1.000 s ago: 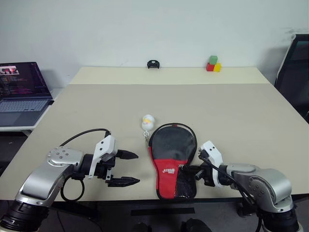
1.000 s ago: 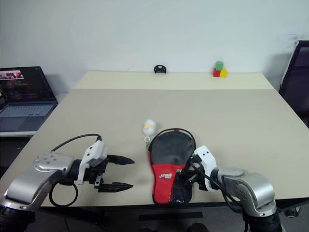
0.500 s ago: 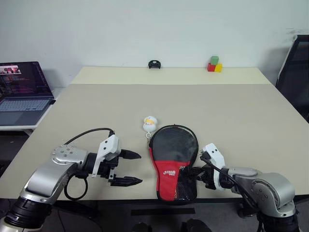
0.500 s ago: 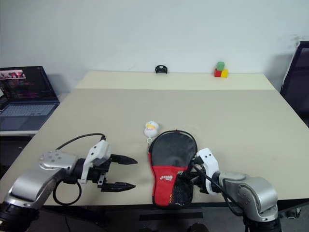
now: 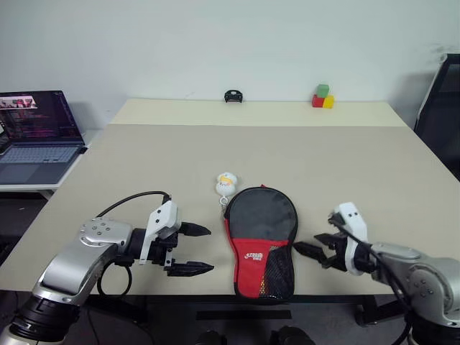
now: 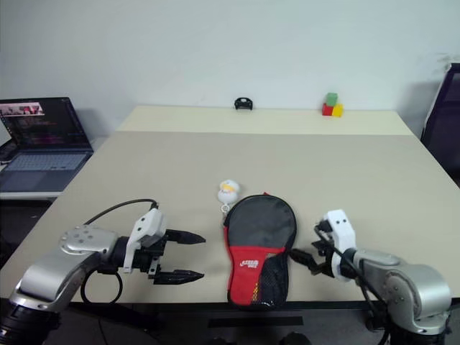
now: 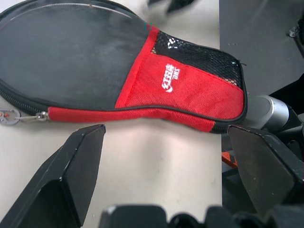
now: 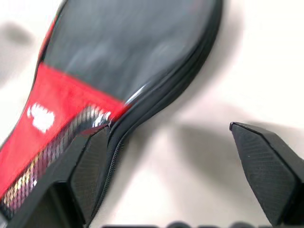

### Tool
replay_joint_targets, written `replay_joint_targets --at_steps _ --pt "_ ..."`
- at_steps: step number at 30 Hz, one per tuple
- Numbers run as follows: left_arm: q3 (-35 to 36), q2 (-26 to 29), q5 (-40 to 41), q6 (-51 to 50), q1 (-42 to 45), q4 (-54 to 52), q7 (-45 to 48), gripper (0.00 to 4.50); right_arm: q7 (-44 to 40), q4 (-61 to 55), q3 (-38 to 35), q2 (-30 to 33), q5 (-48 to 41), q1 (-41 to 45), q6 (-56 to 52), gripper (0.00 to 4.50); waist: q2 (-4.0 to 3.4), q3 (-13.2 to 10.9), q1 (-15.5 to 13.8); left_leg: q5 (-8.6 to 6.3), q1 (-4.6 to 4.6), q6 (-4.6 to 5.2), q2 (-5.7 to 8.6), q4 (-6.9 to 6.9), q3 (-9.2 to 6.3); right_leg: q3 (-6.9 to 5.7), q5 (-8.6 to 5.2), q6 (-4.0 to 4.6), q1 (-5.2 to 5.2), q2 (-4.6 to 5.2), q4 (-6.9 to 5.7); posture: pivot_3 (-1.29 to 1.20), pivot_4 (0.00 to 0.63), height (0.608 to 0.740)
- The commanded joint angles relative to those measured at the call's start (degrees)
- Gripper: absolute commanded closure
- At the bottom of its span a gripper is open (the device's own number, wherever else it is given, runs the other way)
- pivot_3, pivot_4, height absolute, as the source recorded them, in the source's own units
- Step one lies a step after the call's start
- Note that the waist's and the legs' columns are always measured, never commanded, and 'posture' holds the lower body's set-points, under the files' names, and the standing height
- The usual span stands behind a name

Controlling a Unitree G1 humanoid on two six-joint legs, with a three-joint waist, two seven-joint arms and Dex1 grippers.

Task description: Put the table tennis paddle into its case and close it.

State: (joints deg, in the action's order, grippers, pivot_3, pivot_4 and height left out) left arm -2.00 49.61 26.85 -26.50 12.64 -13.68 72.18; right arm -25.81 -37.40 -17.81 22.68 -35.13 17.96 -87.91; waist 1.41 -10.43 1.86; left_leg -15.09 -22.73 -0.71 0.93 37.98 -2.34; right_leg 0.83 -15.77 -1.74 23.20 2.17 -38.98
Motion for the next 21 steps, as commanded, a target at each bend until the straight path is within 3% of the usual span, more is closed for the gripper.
replay_joint_targets --at_steps 1,10,21 --pt "2.1 -1.9 0.2 0.2 1.8 1.4 -3.4 0.00 -2.9 0.6 0.8 1.6 -2.2 4.3 6.1 0.02 0.00 0.0 0.0 0.00 0.00 0.00 -0.03 0.00 0.00 -0.01 0.00 0.00 0.00 -0.02 0.01 0.00 0.150 0.740" --pt "7.6 -5.4 -1.9 0.5 5.0 7.9 -14.7 0.00 -9.3 9.8 19.0 5.6 3.9 9.6 25.8 0.02 0.00 0.0 0.0 0.00 -0.05 0.00 -0.02 0.00 0.02 0.00 0.00 0.00 0.03 -0.01 0.04 0.00 0.150 0.740" --pt "7.4 -8.1 -7.0 1.4 8.7 13.4 -24.3 0.00 -12.7 31.8 32.6 -0.7 14.4 16.6 43.5 0.02 0.01 0.0 -0.1 0.00 -0.07 -0.01 -0.02 0.02 -0.01 -0.03 0.01 0.02 0.06 0.00 0.02 0.00 0.150 0.740"
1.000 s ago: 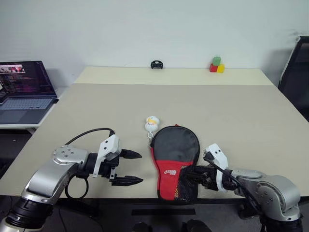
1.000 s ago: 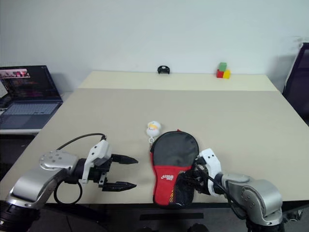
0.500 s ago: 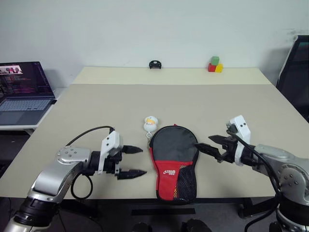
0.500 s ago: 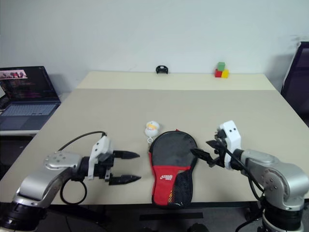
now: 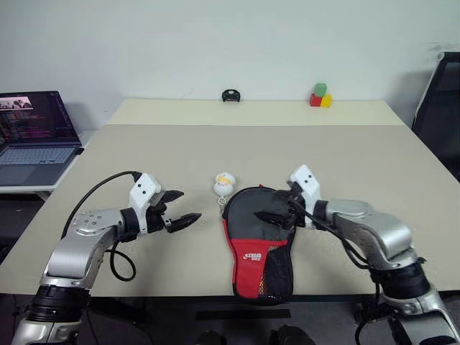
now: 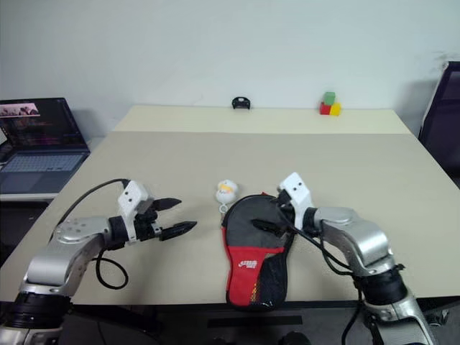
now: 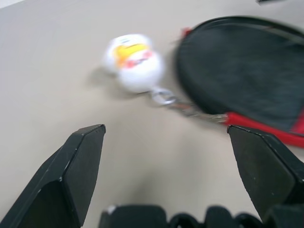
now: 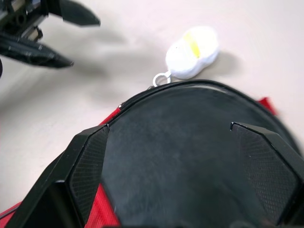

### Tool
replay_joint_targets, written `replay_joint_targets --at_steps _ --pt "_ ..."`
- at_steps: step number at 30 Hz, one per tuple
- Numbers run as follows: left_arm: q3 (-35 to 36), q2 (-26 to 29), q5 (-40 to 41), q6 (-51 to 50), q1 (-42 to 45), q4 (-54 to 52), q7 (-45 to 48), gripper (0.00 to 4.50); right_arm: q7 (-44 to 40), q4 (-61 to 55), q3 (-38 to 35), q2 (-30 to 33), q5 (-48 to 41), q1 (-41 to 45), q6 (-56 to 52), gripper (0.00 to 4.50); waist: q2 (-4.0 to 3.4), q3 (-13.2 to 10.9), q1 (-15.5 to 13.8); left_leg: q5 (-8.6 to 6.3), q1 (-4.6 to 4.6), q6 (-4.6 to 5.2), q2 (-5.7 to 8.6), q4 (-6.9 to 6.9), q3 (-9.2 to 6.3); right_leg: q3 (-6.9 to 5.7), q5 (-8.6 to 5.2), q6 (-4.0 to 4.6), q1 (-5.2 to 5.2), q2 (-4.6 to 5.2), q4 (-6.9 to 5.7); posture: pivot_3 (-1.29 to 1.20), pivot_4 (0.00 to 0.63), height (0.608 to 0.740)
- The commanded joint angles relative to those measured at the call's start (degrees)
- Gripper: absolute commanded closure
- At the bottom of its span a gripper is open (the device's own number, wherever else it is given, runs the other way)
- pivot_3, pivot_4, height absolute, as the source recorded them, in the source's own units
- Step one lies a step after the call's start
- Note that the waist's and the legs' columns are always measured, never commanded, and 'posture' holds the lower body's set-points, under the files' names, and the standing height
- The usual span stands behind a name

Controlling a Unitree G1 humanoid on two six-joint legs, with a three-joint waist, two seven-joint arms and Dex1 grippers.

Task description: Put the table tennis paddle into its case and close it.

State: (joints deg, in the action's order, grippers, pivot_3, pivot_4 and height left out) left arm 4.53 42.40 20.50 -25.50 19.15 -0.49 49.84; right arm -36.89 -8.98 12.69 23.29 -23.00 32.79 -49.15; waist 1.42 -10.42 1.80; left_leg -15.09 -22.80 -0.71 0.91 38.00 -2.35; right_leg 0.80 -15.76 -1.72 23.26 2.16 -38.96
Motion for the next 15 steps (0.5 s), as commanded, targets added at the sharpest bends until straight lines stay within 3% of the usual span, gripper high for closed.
replay_joint_targets --at_steps 1,6,15 --pt "0.8 -1.2 -0.8 0.4 2.6 0.6 -2.3 0.00 -2.0 4.7 2.8 -1.7 3.0 2.0 5.8 0.02 0.00 0.0 0.0 0.00 -0.01 0.00 0.00 0.00 0.00 -0.01 0.00 0.00 0.00 0.00 0.00 0.00 0.150 0.740" --pt "-1.7 -4.4 -1.7 -2.1 7.7 3.1 -3.9 0.00 -3.2 11.2 4.8 -2.6 7.1 1.2 11.1 0.02 0.00 0.0 -0.3 0.00 -0.02 0.00 0.03 0.01 -0.02 -0.02 0.00 0.00 0.01 0.01 0.00 0.00 0.150 0.740" --pt "-6.0 -12.3 -7.5 -0.4 22.8 21.1 -7.5 0.00 -3.3 12.8 4.3 -5.2 8.4 -1.0 11.4 0.02 0.09 0.1 -0.1 0.01 0.01 -0.01 0.11 0.07 -0.08 -0.06 0.01 -0.01 -0.02 0.02 -0.08 0.00 0.150 0.740"
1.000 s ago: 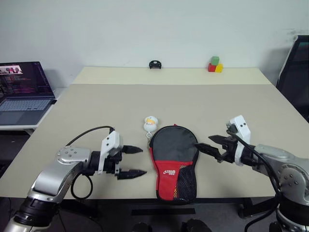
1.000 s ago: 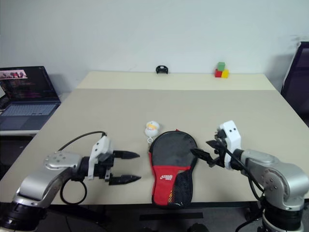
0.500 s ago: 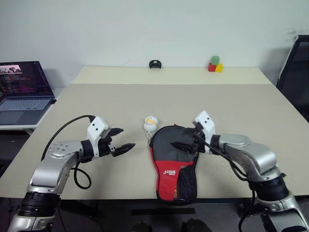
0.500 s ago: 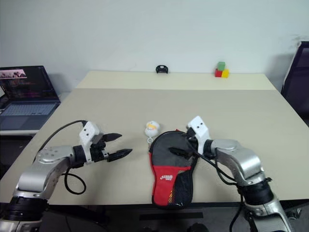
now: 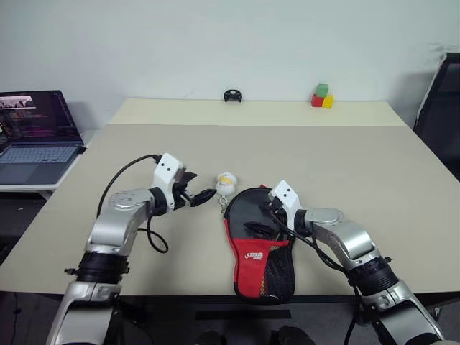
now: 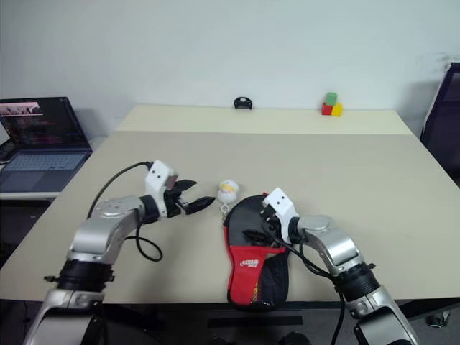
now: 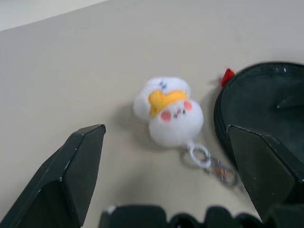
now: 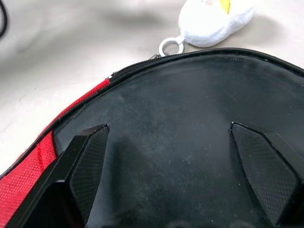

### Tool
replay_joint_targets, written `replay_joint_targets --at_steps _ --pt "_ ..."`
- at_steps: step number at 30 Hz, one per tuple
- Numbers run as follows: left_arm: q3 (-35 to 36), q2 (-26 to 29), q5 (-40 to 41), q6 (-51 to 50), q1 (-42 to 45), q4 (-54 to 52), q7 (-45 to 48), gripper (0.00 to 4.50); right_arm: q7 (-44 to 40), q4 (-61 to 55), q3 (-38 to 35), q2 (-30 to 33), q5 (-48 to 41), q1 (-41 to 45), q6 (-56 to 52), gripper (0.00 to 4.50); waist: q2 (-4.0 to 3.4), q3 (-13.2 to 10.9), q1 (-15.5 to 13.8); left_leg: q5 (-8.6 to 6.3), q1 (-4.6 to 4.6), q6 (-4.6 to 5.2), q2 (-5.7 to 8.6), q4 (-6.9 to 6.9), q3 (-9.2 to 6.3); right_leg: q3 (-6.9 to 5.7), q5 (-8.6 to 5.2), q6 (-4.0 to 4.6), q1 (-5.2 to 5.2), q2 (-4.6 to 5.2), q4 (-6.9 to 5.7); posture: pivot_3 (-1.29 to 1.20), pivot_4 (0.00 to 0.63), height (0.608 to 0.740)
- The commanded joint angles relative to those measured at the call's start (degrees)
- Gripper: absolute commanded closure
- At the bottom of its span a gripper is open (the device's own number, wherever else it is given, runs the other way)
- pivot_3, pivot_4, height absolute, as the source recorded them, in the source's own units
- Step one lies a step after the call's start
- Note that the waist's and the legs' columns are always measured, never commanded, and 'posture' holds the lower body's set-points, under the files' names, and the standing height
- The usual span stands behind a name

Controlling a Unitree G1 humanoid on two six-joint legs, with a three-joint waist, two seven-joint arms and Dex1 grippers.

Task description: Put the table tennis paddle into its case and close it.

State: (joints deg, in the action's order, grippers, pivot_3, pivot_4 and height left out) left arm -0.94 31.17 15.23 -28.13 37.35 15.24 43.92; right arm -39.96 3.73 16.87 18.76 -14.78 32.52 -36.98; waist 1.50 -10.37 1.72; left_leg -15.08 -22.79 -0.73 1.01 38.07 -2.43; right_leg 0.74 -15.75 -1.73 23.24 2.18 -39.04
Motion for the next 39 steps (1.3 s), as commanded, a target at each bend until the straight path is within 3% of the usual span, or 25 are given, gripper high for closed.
replay_joint_targets --at_steps 1,13,25,28,36,39 --pt "-0.8 -1.7 -3.3 3.0 6.0 7.9 -2.3 0.00 -0.2 0.1 0.1 -0.9 0.4 -0.8 -0.7 0.02 0.03 0.0 0.0 0.00 0.00 0.00 0.00 0.00 -0.01 -0.01 0.00 0.00 0.00 0.00 0.00 0.00 0.150 0.740" --pt "-3.2 -9.5 -9.4 9.2 21.5 40.7 0.8 0.00 2.0 -1.3 -0.2 -3.8 0.8 -1.7 -1.2 0.02 0.06 0.0 0.0 0.00 -0.01 0.00 0.15 0.01 0.02 -0.18 0.00 -0.01 0.01 -0.01 0.00 0.00 0.150 0.740" --pt "-2.9 -12.0 -11.3 11.0 23.1 48.0 3.7 0.00 3.3 -3.0 -0.1 -4.0 1.5 -2.8 -1.6 0.02 0.10 0.1 0.1 0.00 0.02 0.00 0.17 0.01 -0.01 -0.15 0.00 -0.02 0.00 0.00 -0.05 0.00 0.150 0.740" --pt "-2.7 -12.4 -11.3 11.0 22.8 48.1 4.3 0.60 3.6 -3.0 -0.1 -4.0 1.7 -2.7 -1.8 0.00 0.10 0.1 0.1 0.00 0.02 0.00 0.17 0.01 -0.01 -0.15 0.00 -0.02 0.00 0.00 -0.05 0.00 0.150 0.740" --pt "-2.4 -13.0 -11.3 10.9 21.9 47.6 5.0 3.42 5.4 -2.6 -0.7 -2.8 4.0 -3.2 -2.7 0.00 0.12 0.2 0.1 0.01 0.07 0.00 0.18 0.02 -0.02 -0.14 0.00 -0.03 -0.02 0.00 -0.10 0.00 0.150 0.740" --pt "-2.2 -13.1 -11.5 11.0 21.8 47.5 5.1 4.26 5.5 -2.6 -0.1 -1.9 4.8 -3.7 -2.7 0.00 0.18 0.3 0.1 0.01 0.08 0.00 0.18 0.02 -0.02 -0.15 0.00 -0.03 -0.05 0.00 -0.10 0.00 0.150 0.740"
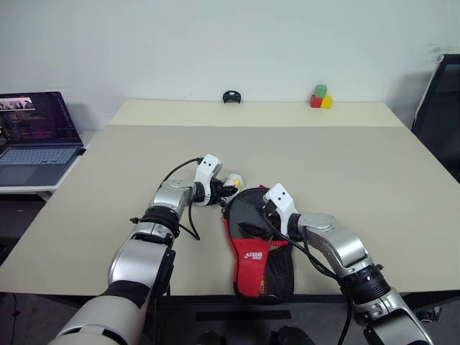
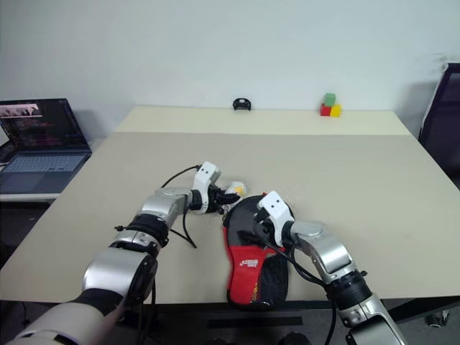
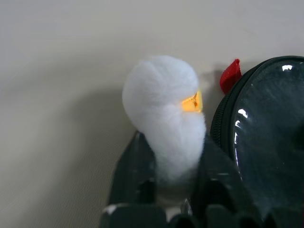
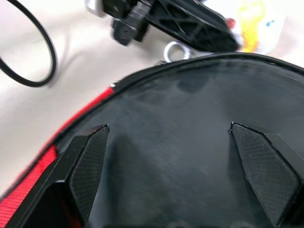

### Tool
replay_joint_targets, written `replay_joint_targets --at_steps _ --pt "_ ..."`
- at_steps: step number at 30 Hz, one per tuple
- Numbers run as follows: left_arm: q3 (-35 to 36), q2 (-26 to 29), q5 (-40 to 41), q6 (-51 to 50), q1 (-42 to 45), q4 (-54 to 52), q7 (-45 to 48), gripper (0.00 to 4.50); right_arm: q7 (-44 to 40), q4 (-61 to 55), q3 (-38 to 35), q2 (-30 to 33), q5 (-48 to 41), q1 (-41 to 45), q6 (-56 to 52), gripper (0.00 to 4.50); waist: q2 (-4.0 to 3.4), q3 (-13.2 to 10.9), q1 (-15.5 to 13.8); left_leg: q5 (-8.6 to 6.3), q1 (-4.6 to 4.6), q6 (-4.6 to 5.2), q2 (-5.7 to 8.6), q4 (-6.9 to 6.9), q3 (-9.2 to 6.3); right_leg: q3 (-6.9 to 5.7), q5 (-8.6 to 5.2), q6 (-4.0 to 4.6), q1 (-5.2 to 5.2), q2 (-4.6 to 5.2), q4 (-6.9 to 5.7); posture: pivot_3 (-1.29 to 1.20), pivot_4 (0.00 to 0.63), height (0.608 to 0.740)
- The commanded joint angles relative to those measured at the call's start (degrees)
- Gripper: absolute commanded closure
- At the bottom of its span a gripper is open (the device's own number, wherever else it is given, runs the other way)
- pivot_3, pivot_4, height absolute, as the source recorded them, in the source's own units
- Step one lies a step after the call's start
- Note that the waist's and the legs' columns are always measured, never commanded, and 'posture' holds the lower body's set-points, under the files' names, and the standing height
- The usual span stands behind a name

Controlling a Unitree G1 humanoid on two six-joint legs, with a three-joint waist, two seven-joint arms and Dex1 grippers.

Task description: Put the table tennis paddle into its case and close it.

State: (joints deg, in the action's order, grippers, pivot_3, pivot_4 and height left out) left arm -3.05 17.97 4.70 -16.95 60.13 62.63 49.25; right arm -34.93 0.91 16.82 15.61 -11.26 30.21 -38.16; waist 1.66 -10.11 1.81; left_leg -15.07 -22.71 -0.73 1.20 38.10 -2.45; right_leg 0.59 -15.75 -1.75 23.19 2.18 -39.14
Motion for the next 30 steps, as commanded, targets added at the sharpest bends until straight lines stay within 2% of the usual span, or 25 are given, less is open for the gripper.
replay_joint_targets --at_steps 1,11,18,25,30 --pt "0.1 0.0 -1.0 0.1 -1.0 0.1 -0.4 4.43 0.8 0.4 0.0 1.5 1.7 -1.6 -1.7 0.00 0.05 0.1 0.0 0.00 0.00 0.00 0.00 0.00 0.00 0.00 0.00 0.00 0.00 0.00 0.00 0.00 0.150 0.740" --pt "0.4 -1.2 -2.2 5.1 3.2 2.7 -3.4 4.44 0.7 2.8 3.0 3.0 5.8 -3.8 -1.1 0.00 0.26 0.4 -0.1 0.00 0.01 0.00 0.02 0.00 -0.04 0.01 0.00 0.00 -0.04 0.00 0.01 0.00 0.150 0.740" --pt "-2.1 -3.3 -7.3 12.0 7.4 7.9 -6.8 4.44 0.0 5.3 3.7 3.5 6.8 -5.5 -0.4 0.00 0.31 0.5 -0.2 0.00 0.05 0.00 0.06 0.00 -0.07 -0.09 0.01 -0.03 -0.11 -0.01 0.01 0.00 0.150 0.740" --pt "-2.3 -5.9 -10.7 16.6 10.6 11.9 -12.3 4.44 0.1 4.9 4.3 3.1 6.8 -7.3 -1.2 0.00 0.32 0.5 -0.2 -0.01 0.75 0.02 0.08 -0.06 -0.23 -0.26 -0.03 -0.11 -0.94 0.00 0.22 0.00 0.150 0.740" --pt "-2.8 -7.1 -13.3 18.5 12.3 13.3 -15.6 4.44 0.7 4.1 4.4 2.7 6.6 -8.2 -1.9 0.00 0.31 0.6 -0.2 -0.01 0.86 0.02 0.08 -0.08 -0.23 -0.25 -0.05 -0.14 -1.01 0.00 0.20 0.00 0.150 0.740"
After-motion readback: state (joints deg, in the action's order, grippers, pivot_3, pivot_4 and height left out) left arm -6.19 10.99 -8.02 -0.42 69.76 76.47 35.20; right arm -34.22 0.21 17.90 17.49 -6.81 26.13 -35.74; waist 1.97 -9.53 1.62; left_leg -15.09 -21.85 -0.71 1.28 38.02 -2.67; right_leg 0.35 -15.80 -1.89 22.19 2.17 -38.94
